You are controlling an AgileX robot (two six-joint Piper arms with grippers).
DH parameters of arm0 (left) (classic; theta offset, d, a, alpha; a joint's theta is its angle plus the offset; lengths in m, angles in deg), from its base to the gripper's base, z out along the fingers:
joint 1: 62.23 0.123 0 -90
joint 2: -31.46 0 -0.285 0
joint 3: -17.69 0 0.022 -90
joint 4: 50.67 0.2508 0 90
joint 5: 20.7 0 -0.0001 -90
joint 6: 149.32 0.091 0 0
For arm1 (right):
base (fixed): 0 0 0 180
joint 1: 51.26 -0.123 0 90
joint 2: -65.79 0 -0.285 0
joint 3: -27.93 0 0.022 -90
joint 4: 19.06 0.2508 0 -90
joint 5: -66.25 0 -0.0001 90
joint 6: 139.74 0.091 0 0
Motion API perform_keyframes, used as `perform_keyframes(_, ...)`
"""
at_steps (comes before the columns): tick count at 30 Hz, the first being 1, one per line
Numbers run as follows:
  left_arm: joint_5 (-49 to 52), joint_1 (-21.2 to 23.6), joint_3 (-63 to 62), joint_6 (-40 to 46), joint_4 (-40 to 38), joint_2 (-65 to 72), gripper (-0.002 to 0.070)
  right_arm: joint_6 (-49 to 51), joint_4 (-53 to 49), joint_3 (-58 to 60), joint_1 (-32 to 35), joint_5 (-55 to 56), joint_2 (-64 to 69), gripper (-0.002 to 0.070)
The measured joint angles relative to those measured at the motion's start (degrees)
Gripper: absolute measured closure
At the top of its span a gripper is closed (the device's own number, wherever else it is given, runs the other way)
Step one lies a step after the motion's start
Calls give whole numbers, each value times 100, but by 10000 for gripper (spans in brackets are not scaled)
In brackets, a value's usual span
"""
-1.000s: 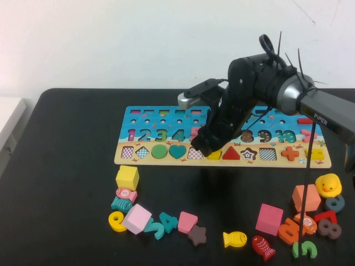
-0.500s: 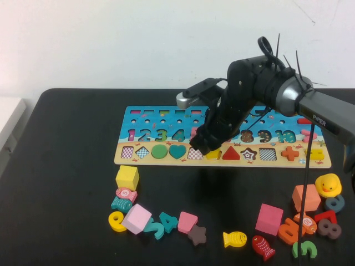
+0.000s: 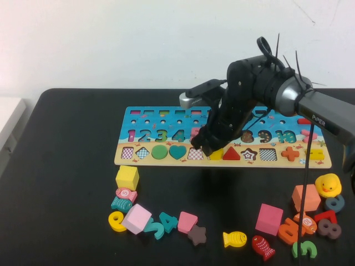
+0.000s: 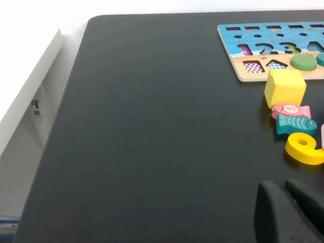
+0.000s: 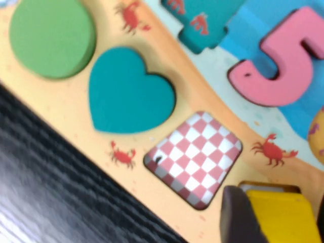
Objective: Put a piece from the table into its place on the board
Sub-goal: Place the "five-pointed star" into the hole of the five-pointed star
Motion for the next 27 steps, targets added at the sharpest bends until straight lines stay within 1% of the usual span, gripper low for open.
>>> perform_keyframes(2, 0, 0, 0, 0, 0, 0, 676, 305, 0, 0, 0, 11, 0, 345)
perform_keyframes(4, 0, 0, 0, 0, 0, 0, 676, 571, -14, -13, 0, 48, 0, 394)
perform_keyframes(7, 0, 0, 0, 0, 0, 0, 676, 731, -24, -13, 0, 61, 0, 419)
perform_keyframes(19, 0, 0, 0, -14, 0, 0, 676, 913, -40, -54, 0, 78, 65, 427)
perform_keyframes(21, 0, 0, 0, -14, 0, 0, 676, 919, -40, -63, 0, 78, 58, 414)
perform_keyframes(23, 0, 0, 0, -14, 0, 0, 676, 941, -40, -63, 0, 78, 68, 382)
perform_keyframes(27, 0, 0, 0, -14, 0, 0, 676, 988, -30, -90, -9, 36, 93, 281)
